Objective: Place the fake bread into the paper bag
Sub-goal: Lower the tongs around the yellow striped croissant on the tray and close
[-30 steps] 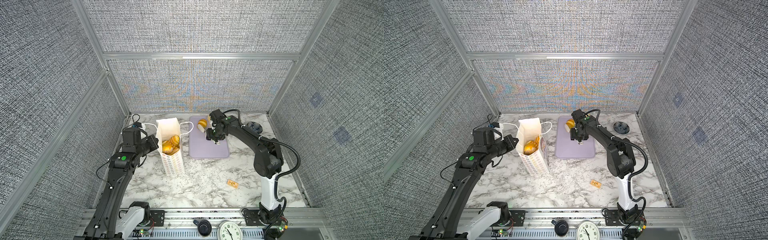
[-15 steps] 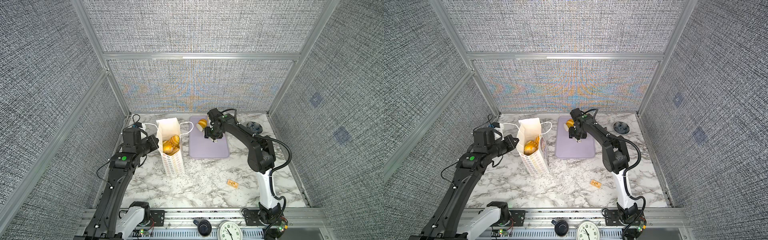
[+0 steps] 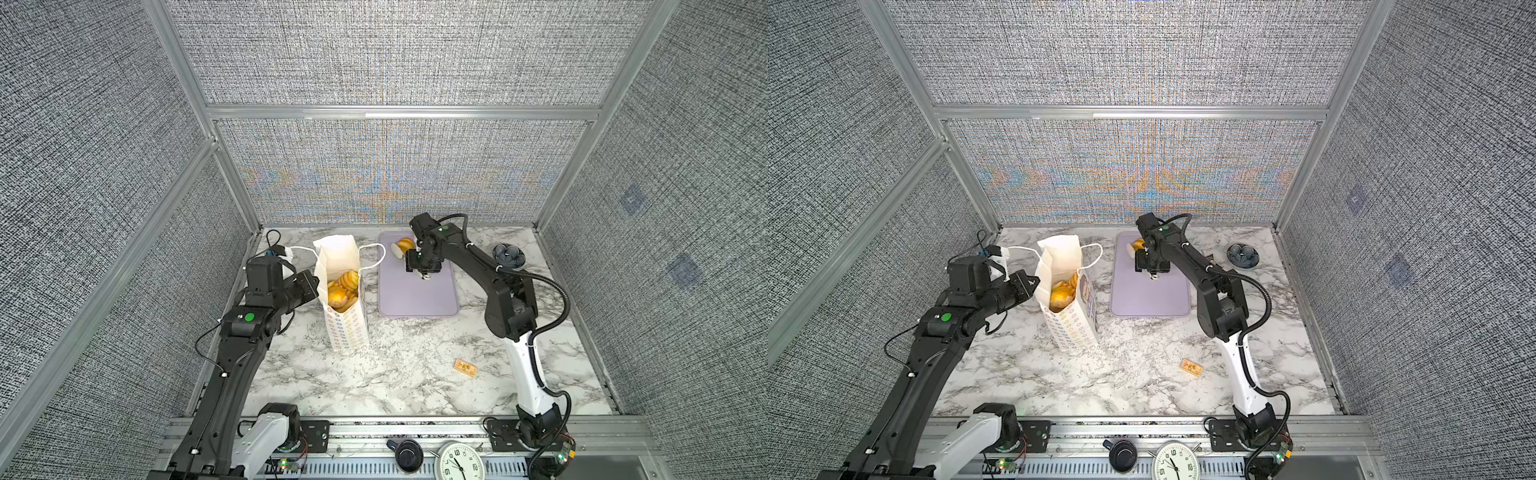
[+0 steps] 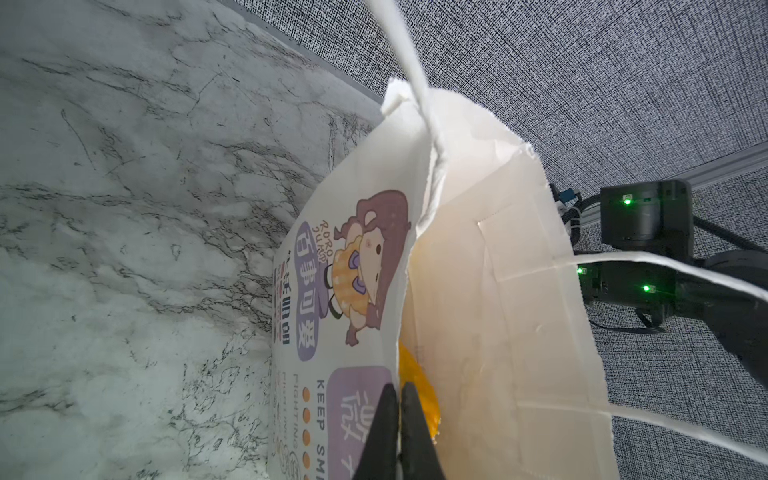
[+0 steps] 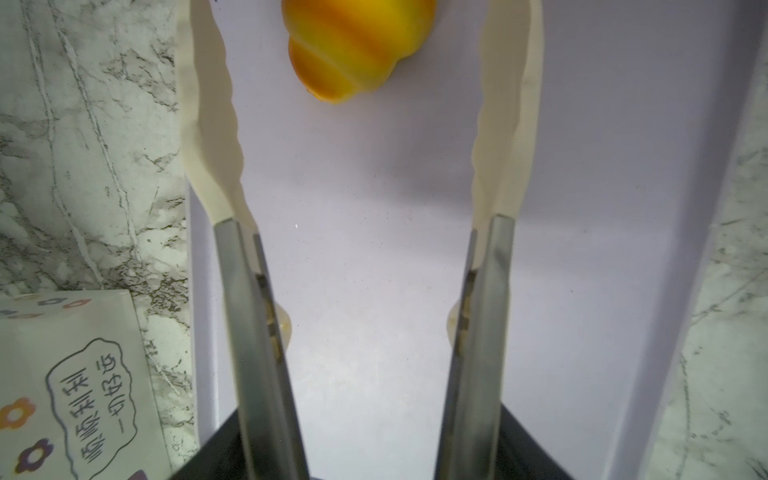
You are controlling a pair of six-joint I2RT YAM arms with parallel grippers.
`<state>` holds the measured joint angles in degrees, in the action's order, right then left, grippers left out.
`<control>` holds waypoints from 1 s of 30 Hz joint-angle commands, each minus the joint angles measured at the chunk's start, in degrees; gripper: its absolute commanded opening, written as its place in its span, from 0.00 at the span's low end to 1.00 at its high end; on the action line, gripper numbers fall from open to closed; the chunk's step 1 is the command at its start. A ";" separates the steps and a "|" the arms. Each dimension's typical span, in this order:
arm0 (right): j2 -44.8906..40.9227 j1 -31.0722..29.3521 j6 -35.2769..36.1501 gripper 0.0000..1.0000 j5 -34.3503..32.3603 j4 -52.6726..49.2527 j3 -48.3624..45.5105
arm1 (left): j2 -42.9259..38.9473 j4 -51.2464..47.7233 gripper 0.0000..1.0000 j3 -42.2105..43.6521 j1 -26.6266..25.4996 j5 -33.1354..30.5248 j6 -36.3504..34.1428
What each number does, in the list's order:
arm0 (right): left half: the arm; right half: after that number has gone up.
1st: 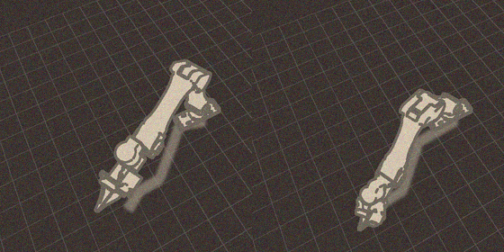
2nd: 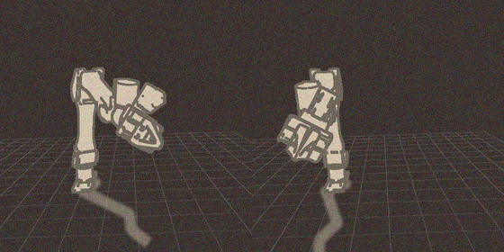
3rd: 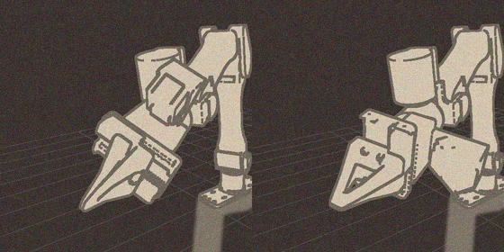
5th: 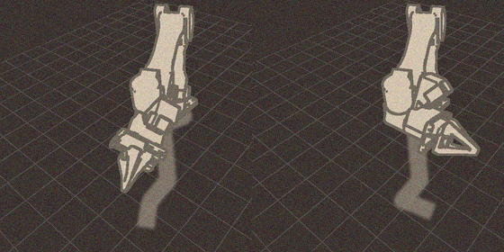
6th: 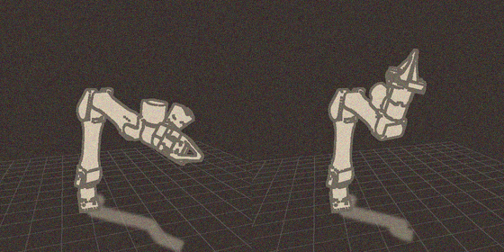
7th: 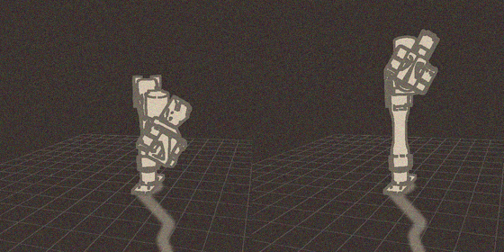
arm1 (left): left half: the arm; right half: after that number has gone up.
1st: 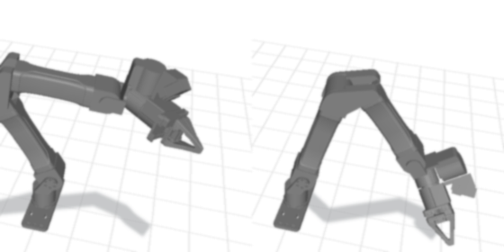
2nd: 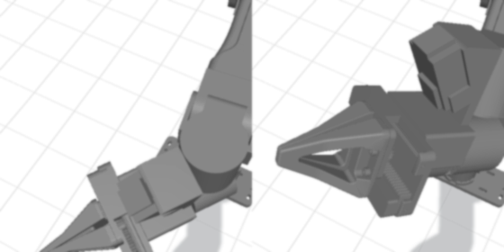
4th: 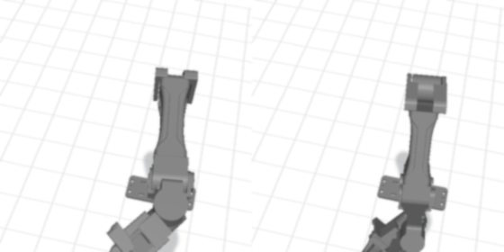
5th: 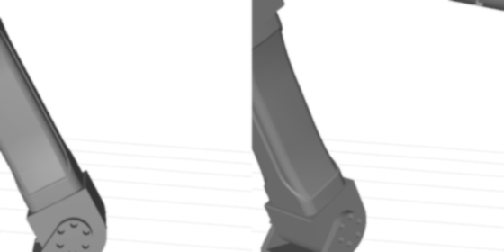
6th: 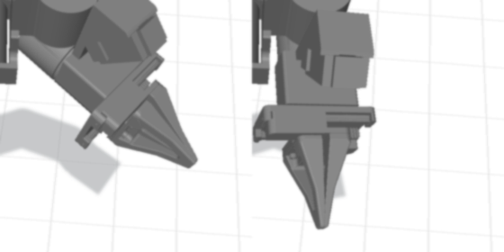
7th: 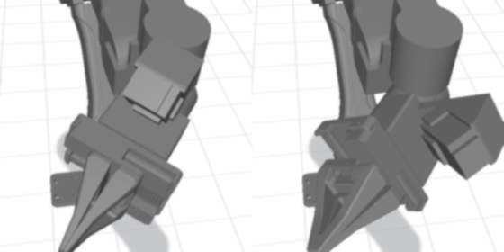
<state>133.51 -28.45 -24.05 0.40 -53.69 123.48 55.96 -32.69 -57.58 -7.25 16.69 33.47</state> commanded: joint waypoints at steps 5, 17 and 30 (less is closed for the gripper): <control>2.52 -0.12 -1.07 0.66 -1.20 -1.93 3.92 | 0.02 -0.22 0.06 0.19 0.04 0.71 -0.25; 6.05 -0.12 -1.61 0.62 -1.90 -1.80 7.26 | 0.14 -0.37 0.06 0.15 0.04 0.80 -0.72; 5.34 -0.07 -1.79 0.47 -0.87 -1.25 6.15 | -0.33 -0.77 0.06 0.19 0.04 0.52 -0.87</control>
<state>139.90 -28.47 -25.54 -0.97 -55.00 129.97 55.77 -32.67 -57.45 -7.25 16.88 33.36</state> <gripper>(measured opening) 0.480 0.059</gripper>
